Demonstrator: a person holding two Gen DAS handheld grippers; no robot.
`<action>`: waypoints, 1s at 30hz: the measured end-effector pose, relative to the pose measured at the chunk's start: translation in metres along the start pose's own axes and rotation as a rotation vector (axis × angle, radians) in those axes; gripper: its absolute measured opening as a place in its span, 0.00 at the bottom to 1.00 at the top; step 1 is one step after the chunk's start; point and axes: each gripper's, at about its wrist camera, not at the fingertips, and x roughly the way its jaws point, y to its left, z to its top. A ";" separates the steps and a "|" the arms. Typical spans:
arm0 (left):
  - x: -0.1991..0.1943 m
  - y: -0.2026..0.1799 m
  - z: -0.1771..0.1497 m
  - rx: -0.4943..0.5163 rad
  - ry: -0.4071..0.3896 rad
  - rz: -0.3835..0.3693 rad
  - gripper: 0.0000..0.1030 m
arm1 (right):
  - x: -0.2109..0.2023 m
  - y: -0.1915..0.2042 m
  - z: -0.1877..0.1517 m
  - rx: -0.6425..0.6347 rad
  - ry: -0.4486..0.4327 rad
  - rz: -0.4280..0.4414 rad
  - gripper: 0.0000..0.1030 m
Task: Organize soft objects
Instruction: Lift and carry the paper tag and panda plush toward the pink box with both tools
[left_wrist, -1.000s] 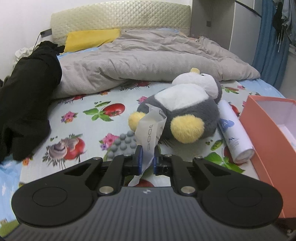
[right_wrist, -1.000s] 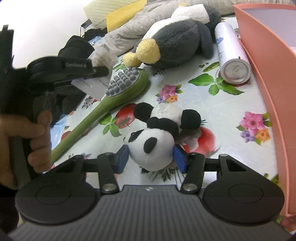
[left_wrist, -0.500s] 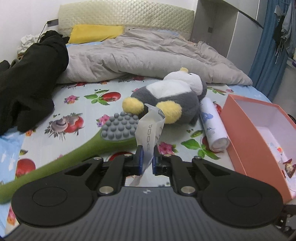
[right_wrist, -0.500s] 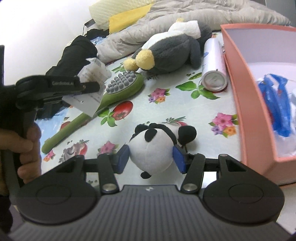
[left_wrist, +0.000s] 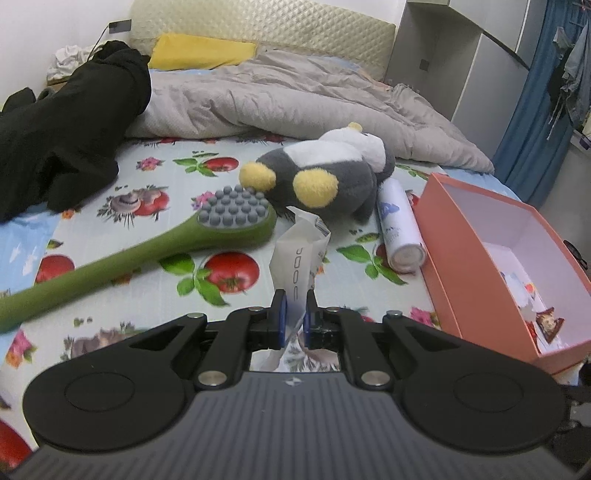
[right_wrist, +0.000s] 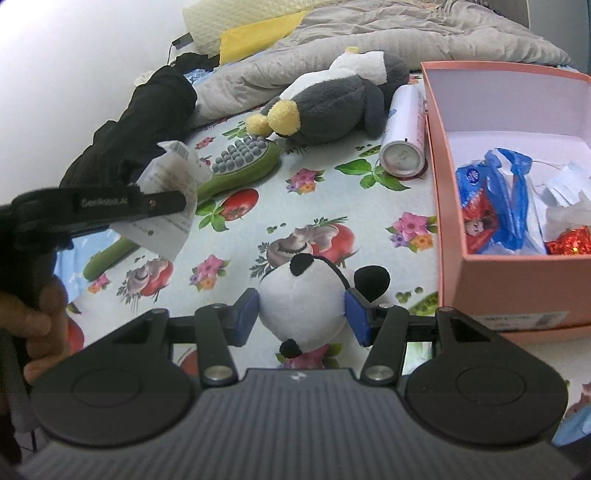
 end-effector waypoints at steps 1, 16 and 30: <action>-0.003 0.000 -0.002 -0.004 0.001 0.002 0.10 | -0.003 -0.001 -0.001 0.001 0.001 -0.003 0.53; -0.059 -0.025 -0.012 -0.095 0.001 -0.037 0.10 | -0.065 -0.003 0.014 -0.041 -0.058 0.001 0.50; -0.105 -0.091 -0.014 -0.067 -0.012 -0.071 0.10 | -0.126 -0.021 0.030 -0.077 -0.118 0.008 0.50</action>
